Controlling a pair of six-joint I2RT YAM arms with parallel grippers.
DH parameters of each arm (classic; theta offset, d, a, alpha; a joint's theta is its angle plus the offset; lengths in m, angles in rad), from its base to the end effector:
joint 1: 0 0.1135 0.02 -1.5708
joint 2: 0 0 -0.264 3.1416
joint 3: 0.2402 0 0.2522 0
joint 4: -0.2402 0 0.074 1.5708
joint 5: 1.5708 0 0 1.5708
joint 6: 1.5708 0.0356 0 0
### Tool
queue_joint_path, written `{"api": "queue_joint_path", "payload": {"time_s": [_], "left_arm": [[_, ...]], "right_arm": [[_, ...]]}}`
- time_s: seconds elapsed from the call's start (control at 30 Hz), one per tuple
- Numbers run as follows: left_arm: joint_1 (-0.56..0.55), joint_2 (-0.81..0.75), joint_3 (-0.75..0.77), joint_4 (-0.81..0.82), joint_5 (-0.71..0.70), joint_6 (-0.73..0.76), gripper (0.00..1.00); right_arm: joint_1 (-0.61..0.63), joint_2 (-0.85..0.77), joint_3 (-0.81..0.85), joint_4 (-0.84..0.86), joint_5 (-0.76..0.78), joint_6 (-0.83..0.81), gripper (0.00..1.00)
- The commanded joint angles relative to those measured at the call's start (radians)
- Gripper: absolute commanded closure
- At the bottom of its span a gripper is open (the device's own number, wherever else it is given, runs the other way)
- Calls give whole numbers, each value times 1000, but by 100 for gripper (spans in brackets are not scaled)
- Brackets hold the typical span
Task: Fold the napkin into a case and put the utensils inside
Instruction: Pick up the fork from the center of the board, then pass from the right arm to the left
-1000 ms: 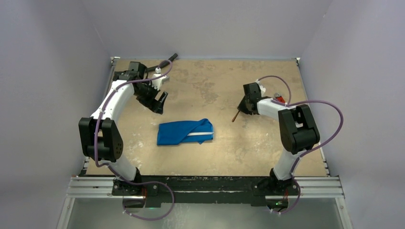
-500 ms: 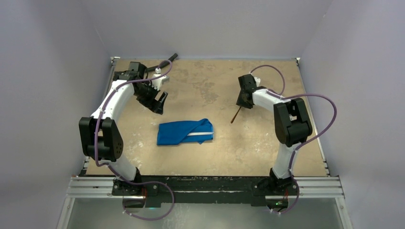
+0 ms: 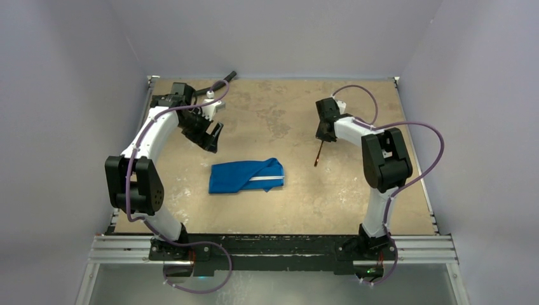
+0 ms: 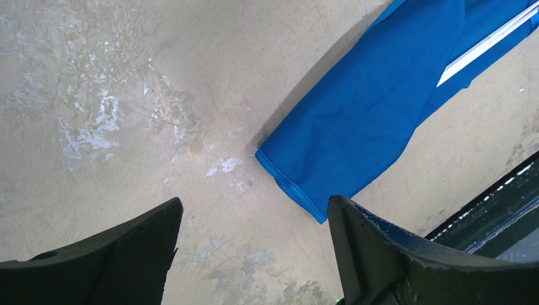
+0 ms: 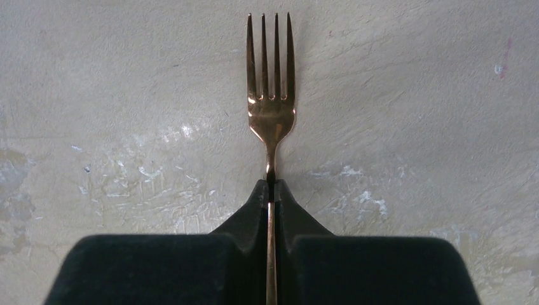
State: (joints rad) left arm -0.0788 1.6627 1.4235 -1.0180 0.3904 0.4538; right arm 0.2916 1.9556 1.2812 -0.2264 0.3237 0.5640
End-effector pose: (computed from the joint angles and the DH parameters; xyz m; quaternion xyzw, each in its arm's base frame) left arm 0.3273 -0.0394 0.2749 0.2842 0.9268 -0.1597 0.1862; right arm 0.4006 0.1084 0.1676 0.1790 0.9162 -0.0039 0.3584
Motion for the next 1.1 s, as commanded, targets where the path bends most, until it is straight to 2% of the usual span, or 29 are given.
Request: {"api": "queue_joint_path", "payload": {"time_s": [0.0, 0.13, 0.27, 0.43, 0.53, 0.6, 0.8, 0.9, 1.07], "left_arm": [[10, 0, 40, -20, 63, -25, 17], [-8, -4, 57, -24, 135, -72, 16], [-98, -3, 94, -27, 169, -130, 15], [-207, -15, 111, 64, 235, -239, 12], [-230, -7, 115, 114, 316, -316, 8], [-242, 6, 126, 141, 390, -366, 2], [-281, -13, 114, 282, 414, -492, 1], [-288, 0, 106, 293, 421, -511, 5], [-295, -1, 69, 354, 459, -553, 21]], "right_arm": [[-3, -32, -13, -15, 21, 11, 100], [-2, -116, 30, -10, -38, 46, 100], [1, -230, 41, 36, -160, 126, 100], [52, -340, 12, 111, -261, 293, 100], [104, -379, 3, 134, -268, 378, 100], [146, -403, -12, 165, -273, 437, 100], [236, -406, 21, 197, -271, 542, 100], [272, -395, 63, 187, -256, 556, 100], [323, -383, 94, 185, -205, 580, 100]]}}
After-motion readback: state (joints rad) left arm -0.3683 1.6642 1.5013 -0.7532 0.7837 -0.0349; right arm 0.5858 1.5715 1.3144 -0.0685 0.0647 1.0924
